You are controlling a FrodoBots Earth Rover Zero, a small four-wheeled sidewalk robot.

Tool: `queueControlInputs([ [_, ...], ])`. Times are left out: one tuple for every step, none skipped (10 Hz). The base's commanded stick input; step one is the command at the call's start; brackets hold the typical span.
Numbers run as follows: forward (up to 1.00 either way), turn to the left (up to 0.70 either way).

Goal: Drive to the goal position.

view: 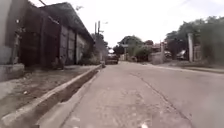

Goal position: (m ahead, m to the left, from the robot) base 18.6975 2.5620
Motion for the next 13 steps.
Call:
queueControlInputs([
  [0.70, 0.00],
  [0.70, 0.00],
  [0.70, 0.00],
  [0.70, 0.00],
  [0.70, 0.00],
  [0.70, 0.00],
  [0.70, 0.00],
  [0.70, 0.00],
  [0.70, 0.00],
  [0.70, 0.00],
  [0.70, 0.00],
  [0.70, 0.00],
  [0.70, 0.00],
])
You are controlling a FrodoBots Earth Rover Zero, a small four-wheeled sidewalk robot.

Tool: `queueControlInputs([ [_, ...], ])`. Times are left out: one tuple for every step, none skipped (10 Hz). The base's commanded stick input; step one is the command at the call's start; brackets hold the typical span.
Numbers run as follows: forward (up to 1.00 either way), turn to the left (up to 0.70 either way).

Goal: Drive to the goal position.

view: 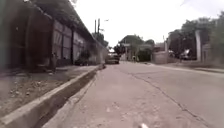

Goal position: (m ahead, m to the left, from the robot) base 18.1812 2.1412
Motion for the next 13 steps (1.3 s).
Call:
queueControlInputs([
  [0.70, 0.00],
  [0.70, 0.00],
  [0.70, 0.00],
  [0.70, 0.00],
  [0.70, 0.00],
  [0.70, 0.00],
  [0.70, 0.00],
  [0.70, 0.00],
  [0.70, 0.00],
  [0.70, 0.00],
  [0.70, 0.00],
  [0.70, 0.00],
  [0.70, -0.19],
])
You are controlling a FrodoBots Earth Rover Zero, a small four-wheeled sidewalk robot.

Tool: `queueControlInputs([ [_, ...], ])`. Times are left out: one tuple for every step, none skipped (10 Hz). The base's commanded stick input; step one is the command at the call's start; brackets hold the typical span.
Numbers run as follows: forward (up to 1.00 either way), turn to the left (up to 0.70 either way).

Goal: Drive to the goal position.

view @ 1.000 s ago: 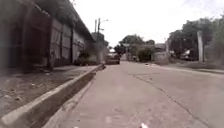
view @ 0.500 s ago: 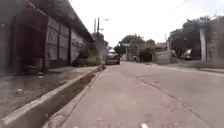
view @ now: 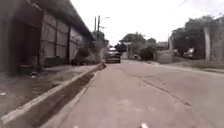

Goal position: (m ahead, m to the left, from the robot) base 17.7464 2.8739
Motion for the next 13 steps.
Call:
queueControlInputs([
  [0.70, -0.34],
  [0.70, -0.20],
  [0.70, -0.03],
  [0.70, 0.00],
  [0.70, 0.00],
  [0.70, 0.00],
  [0.70, 0.00],
  [0.70, 0.00],
  [0.70, 0.00],
  [0.70, 0.00],
  [0.70, 0.00],
  [0.70, 0.00],
  [0.70, 0.00],
])
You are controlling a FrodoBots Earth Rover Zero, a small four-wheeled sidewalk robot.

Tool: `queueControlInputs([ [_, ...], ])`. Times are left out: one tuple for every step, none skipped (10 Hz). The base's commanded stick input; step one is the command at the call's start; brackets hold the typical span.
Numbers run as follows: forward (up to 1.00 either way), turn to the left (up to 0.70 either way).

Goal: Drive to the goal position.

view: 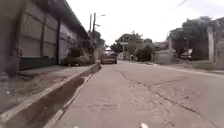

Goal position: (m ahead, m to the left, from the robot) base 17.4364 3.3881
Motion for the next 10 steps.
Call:
queueControlInputs([
  [0.70, 0.00],
  [0.70, 0.00],
  [0.70, 0.00],
  [0.70, 0.00],
  [0.70, 0.00],
  [0.70, 0.00],
  [0.70, 0.00],
  [0.70, 0.00],
  [0.70, 0.00],
  [0.70, 0.00],
])
